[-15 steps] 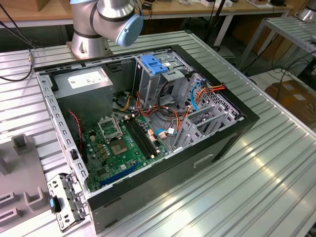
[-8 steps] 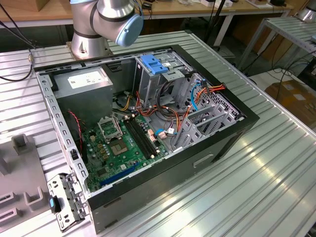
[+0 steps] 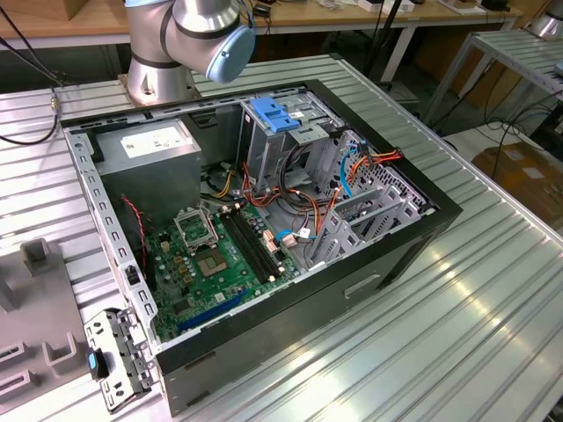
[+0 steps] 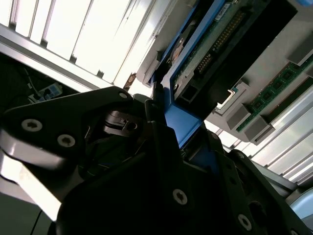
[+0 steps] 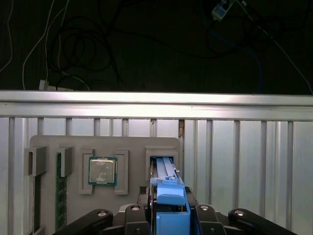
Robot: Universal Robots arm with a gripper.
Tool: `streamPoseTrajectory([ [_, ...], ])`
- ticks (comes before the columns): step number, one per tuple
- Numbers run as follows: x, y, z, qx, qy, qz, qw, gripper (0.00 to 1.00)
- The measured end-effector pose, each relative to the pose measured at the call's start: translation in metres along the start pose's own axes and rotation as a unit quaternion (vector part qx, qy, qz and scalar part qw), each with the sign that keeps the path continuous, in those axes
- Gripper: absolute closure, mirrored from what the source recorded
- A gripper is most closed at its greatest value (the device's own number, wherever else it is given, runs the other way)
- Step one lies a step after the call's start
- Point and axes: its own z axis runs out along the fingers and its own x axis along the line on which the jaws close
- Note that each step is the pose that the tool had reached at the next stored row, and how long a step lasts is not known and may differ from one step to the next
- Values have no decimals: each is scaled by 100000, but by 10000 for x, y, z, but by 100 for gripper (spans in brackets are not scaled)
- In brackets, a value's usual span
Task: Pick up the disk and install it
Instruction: 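Pick up the disk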
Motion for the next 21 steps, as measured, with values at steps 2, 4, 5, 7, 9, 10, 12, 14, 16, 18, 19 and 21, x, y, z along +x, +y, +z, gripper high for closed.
streamPoseTrajectory([
  [2, 0, 0, 0, 0, -1, -1, 100000, 63],
  [4, 0, 0, 0, -1, -1, 1, 100000, 63],
  [5, 0, 0, 0, -2, 0, 0, 100000, 63],
  [7, 0, 0, 1, -2, -1, -1, 100000, 63],
  [9, 0, 0, 1, 2, -1, 0, 100000, 63],
  [10, 0, 0, 1, -4, 0, -3, 100000, 63],
  [12, 0, 0, -1, 20, -9, -3, 100000, 63],
  [14, 0, 0, -11, 0, -1, -3, 100000, 63],
  [16, -1, 1, -41, 5, -4, -1, 100000, 63],
  [18, -1, 1, -62, 6, -2, -1, 100000, 63],
  [19, -2, 2, -73, 0, 0, 0, 100000, 63],
  [21, -2, 1, -73, 19, -8, -1, 100000, 63],
])
